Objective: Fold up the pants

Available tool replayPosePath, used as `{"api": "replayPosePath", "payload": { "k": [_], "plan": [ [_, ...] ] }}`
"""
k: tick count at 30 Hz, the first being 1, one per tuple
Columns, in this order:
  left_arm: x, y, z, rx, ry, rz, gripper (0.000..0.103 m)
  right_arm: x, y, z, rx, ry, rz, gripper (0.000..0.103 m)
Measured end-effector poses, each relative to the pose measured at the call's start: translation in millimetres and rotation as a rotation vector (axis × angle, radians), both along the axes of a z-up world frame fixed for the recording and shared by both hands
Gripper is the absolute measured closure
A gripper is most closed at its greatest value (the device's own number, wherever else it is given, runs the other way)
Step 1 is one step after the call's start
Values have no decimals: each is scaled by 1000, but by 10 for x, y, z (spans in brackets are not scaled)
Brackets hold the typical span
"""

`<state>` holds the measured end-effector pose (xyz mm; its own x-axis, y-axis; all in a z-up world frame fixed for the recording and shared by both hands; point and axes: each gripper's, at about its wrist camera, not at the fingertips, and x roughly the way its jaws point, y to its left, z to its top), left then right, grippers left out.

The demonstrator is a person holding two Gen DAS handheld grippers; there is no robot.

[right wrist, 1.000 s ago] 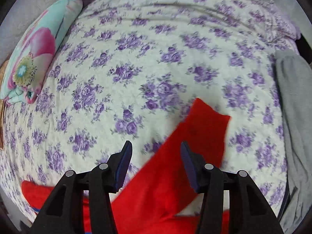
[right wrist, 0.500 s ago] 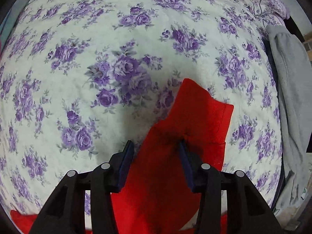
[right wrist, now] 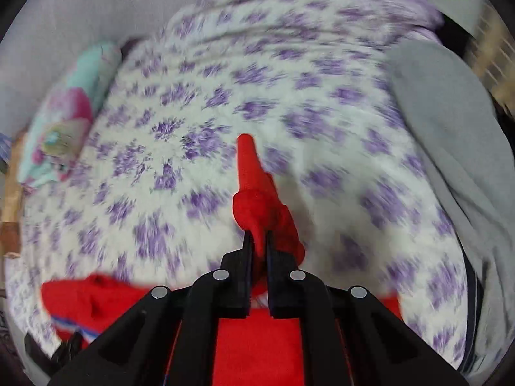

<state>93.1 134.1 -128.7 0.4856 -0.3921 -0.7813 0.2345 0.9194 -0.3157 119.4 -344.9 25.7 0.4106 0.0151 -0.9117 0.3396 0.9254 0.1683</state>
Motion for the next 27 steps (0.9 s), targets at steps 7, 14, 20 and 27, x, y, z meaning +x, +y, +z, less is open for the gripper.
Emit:
{"api": "replayPosePath", "payload": {
  "k": [7, 14, 20, 27],
  "plan": [
    [-24, -53, 80, 78, 7, -63, 102, -1201, -432, -688, 103, -42, -125, 96],
    [-39, -178, 204, 202, 22, -62, 102, -1395, -537, -1203, 245, -123, -148, 95],
    [-129, -263, 457, 187, -2, -73, 102, -1442, -545, -1121, 231, -122, -88, 88],
    [86, -141, 509, 229, 17, 23, 102, -1667, -871, -851, 178, -158, -159, 74]
  ]
}}
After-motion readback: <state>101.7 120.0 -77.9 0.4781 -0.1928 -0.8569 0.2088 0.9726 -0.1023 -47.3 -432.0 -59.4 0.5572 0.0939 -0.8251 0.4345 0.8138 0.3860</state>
